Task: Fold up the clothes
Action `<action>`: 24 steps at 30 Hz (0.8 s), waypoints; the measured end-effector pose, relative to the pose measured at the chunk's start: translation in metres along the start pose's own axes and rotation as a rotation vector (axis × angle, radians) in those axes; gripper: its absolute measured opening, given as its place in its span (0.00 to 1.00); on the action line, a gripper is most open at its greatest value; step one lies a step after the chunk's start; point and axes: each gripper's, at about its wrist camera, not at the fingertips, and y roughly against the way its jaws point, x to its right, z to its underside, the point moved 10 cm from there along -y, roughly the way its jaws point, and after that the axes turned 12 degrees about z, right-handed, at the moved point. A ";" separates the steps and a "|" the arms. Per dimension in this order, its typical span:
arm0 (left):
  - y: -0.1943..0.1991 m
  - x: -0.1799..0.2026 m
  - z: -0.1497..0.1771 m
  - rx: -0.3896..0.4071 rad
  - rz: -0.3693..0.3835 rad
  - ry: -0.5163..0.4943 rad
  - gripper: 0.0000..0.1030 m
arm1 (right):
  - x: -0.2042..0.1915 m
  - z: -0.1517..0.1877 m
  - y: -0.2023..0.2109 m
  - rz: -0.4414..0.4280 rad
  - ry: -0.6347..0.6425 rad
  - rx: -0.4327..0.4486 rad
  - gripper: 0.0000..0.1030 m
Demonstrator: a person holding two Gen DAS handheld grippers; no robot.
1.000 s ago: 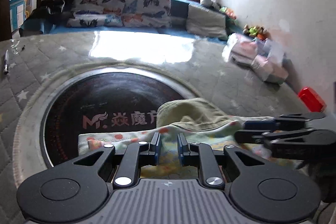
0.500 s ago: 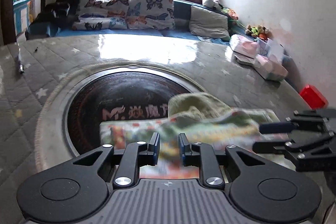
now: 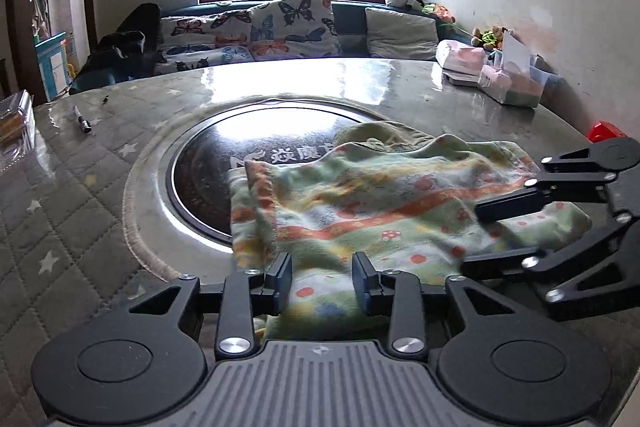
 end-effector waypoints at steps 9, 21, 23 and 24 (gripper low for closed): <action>0.000 -0.006 0.005 0.005 0.005 0.036 0.35 | 0.057 0.034 0.017 0.067 -0.196 -0.065 0.47; 0.001 -0.022 0.006 -0.007 -0.029 0.097 0.44 | 0.090 0.063 0.026 0.066 -0.325 -0.115 0.47; 0.003 -0.025 0.007 -0.003 -0.038 0.107 0.49 | 0.090 0.057 0.028 0.067 -0.327 -0.099 0.47; 0.004 -0.026 0.007 -0.002 -0.045 0.110 0.51 | 0.091 0.054 0.029 0.065 -0.329 -0.090 0.47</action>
